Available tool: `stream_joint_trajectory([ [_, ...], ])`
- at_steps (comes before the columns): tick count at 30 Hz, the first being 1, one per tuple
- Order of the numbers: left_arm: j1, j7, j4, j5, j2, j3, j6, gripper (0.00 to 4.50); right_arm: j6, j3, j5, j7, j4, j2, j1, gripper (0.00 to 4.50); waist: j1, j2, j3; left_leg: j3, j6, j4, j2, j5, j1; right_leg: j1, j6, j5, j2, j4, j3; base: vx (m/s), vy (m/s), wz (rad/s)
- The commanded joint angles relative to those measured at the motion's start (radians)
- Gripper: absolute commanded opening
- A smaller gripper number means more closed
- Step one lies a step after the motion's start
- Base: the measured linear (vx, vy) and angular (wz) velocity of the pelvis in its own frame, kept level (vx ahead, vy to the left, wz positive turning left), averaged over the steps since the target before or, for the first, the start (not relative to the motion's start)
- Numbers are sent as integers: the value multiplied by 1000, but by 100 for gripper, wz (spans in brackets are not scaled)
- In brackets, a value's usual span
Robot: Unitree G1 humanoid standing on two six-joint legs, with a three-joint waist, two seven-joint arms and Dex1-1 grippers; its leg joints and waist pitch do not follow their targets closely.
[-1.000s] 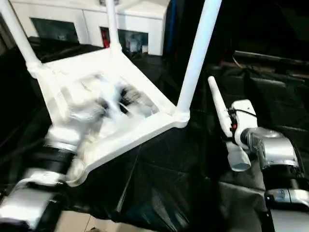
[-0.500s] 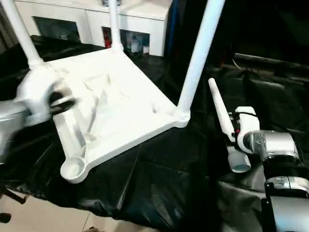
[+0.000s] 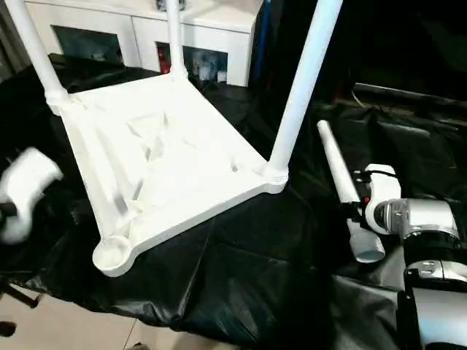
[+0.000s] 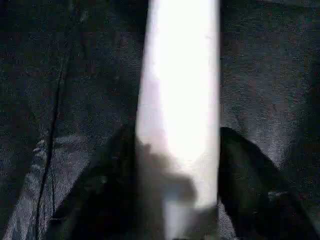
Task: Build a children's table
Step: Pick table leg
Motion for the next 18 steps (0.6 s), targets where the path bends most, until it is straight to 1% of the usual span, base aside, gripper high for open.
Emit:
stream_joint_trajectory([
  [1,12,-32,-57,-30,8,-38,28,220,-3,-19,8,-16,9,0,0,216,-3,7,-59,9,19,-65,11,-130,7,56,-252,-169,-34,-61,42,0,0,0],
  [2,20,-37,-70,-34,6,-58,34,220,-3,-25,12,-20,5,1,0,205,-2,8,-59,8,18,-65,11,-129,7,57,-251,-170,-34,-61,42,0,0,0],
  [3,20,-37,-70,-34,6,-58,34,220,-3,-25,12,-20,5,1,0,205,-2,7,-58,9,19,-64,11,-135,8,55,-251,-176,-34,-62,42,0,0,0],
  [4,24,-39,-77,-35,4,-70,36,220,-3,-29,15,-24,3,2,1,191,-1,7,-58,9,20,-64,9,-135,7,55,-250,-180,-34,-63,42,0,0,0],
  [6,5,-13,-60,-22,-54,-101,13,220,-15,-53,31,-33,-16,8,3,189,-3,6,-59,10,19,-63,10,-130,7,56,-247,-173,-32,-63,42,0,0,0],
  [7,-17,13,-42,-13,-105,-120,-17,220,-34,-77,45,-40,-38,13,6,186,-1,8,-59,10,20,-63,11,-127,9,55,-247,-167,-33,-64,43,0,0,0],
  [8,-21,17,-40,-13,-111,-122,-20,220,-38,-82,46,-44,-42,14,6,184,2,7,-62,10,21,-61,10,-125,11,56,-249,-159,-33,-62,44,0,0,0],
  [10,-32,32,-36,-13,-133,-129,-23,220,-57,-100,51,-60,-56,17,9,184,0,6,-62,9,22,-62,9,-114,4,59,-247,-147,-33,-59,44,0,0,0],
  [11,-41,41,-32,-16,-150,-133,-29,220,-80,-120,59,-75,-73,21,11,184,-1,6,-63,10,23,-60,7,-115,4,60,-244,-149,-32,-60,44,0,0,0],
  [12,-53,52,-21,-20,-179,-140,-45,220,-123,-155,74,-101,-101,28,16,184,-1,5,-64,10,23,-60,7,-111,4,61,-243,-146,-33,-59,44,0,0,0],
  [13,-64,59,-9,-22,-202,-144,-61,220,-162,-186,88,-124,-125,34,20,184,0,4,-62,12,26,-60,7,-111,4,59,-232,-152,-34,-65,46,0,0,0],
  [14,-70,64,-2,-22,-214,-147,-64,220,-185,-203,96,-134,-139,38,22,184,3,2,-64,11,25,-59,7,-109,5,61,-225,-157,-33,-61,45,0,0,0],
  [15,-79,73,6,-25,-229,-154,-67,220,-217,-231,114,-144,-163,46,25,184,2,3,-65,10,27,-59,6,-99,3,62,-223,-153,-32,-59,44,0,0,0],
  [16,-93,85,20,-22,-251,-172,-76,220,-269,-279,148,-152,-211,65,30,184,2,4,-65,12,33,-58,5,-96,2,60,-217,-146,-31,-60,46,0,0,0],
  [17,-106,98,38,-19,-278,-186,-93,220,-307,-330,190,-154,-264,87,35,184,0,4,-67,10,38,-58,6,-92,3,61,-215,-141,-31,-58,44,0,0,0],
  [18,-116,107,52,-16,-299,-197,-107,220,-334,-370,223,-154,-307,104,38,184,0,3,-66,12,45,-59,5,-95,2,60,-211,-141,-31,-62,45,0,0,0],
])
